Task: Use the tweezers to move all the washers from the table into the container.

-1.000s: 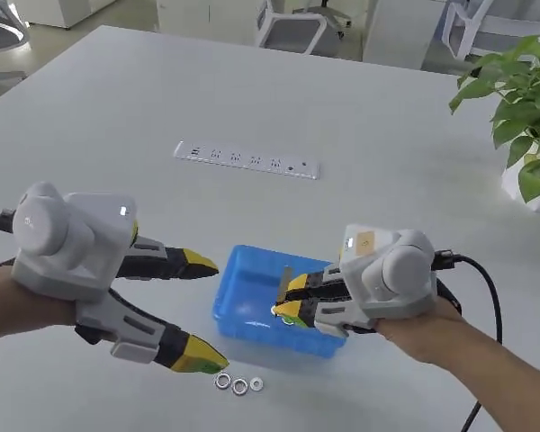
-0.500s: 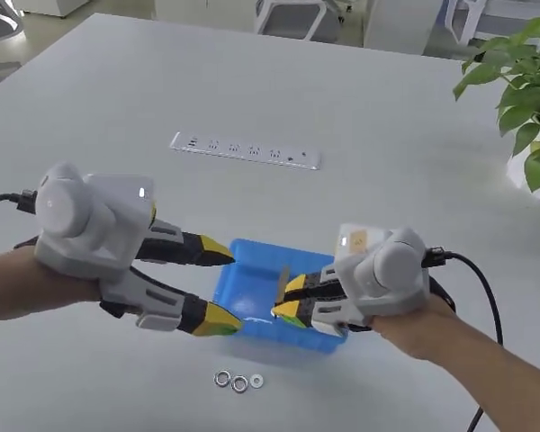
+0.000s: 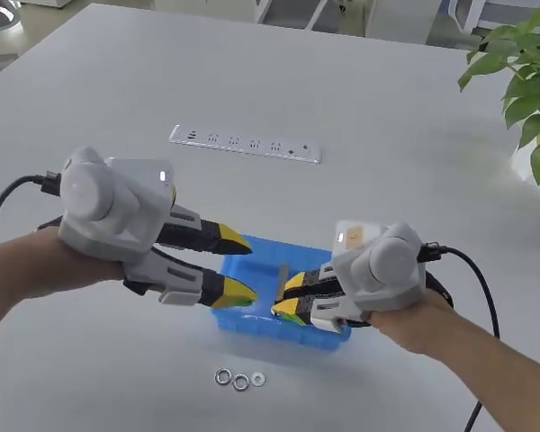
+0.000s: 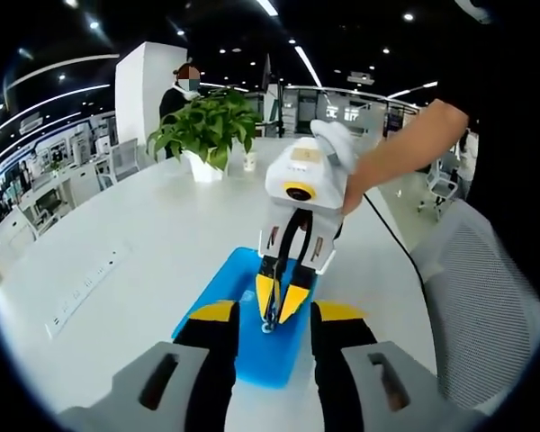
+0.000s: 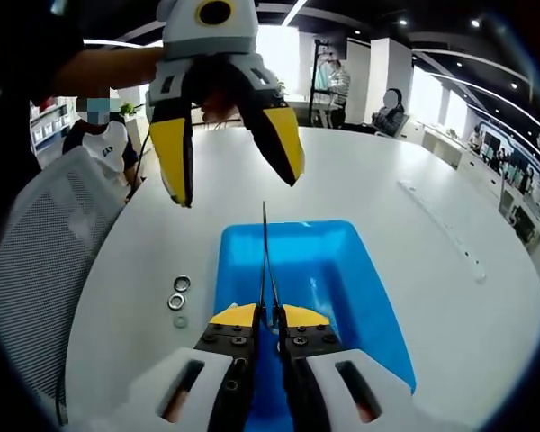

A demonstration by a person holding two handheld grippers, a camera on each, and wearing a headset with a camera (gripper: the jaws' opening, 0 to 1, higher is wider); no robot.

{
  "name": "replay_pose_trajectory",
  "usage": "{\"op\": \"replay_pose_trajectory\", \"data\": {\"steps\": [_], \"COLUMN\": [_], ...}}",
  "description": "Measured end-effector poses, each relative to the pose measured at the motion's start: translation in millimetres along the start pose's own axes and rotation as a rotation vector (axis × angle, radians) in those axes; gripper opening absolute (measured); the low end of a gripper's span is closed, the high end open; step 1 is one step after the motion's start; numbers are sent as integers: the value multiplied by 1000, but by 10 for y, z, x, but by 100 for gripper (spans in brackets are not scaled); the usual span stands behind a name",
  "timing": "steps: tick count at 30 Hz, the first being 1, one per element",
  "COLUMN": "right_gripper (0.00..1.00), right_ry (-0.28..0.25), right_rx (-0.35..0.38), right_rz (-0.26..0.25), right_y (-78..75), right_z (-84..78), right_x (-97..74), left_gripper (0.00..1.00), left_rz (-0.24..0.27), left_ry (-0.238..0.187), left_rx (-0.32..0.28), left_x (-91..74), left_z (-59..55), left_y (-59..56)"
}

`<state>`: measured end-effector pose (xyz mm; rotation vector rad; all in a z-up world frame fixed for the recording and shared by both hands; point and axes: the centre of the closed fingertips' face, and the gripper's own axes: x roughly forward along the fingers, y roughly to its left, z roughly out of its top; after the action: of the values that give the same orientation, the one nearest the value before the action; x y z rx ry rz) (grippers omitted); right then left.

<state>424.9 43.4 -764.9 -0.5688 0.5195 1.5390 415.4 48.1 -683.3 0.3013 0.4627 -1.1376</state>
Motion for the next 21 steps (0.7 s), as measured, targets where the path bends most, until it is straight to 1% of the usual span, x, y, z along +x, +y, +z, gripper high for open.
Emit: {"op": "replay_pose_trajectory", "data": {"steps": [6,10,13,16,18,21], "right_gripper": [9,10,10,10,10,10], "right_ry": [8,4,1,-2,-3,-8], "right_rx": [0,-4,-3,-6,-8,-8], "right_rz": [3,11,12,16,18,20], "right_y": [-10,-7,-16,-11,-12,-9], "right_z": [-24,-18,-20,-18,-20,-21], "right_x": [13,17,19,18,17,13], "left_gripper": [23,16,12,10,9,7], "left_rz": [-14,-46,-83,-105,-107,-128], "left_ry": [8,10,29,47,51,56], "left_rx": [52,79,95,104,106,106], "left_x": [129,244,316,365,368,376], "left_z": [63,109,94,65,51,21], "left_y": [68,71,39,18,17,-15]}}
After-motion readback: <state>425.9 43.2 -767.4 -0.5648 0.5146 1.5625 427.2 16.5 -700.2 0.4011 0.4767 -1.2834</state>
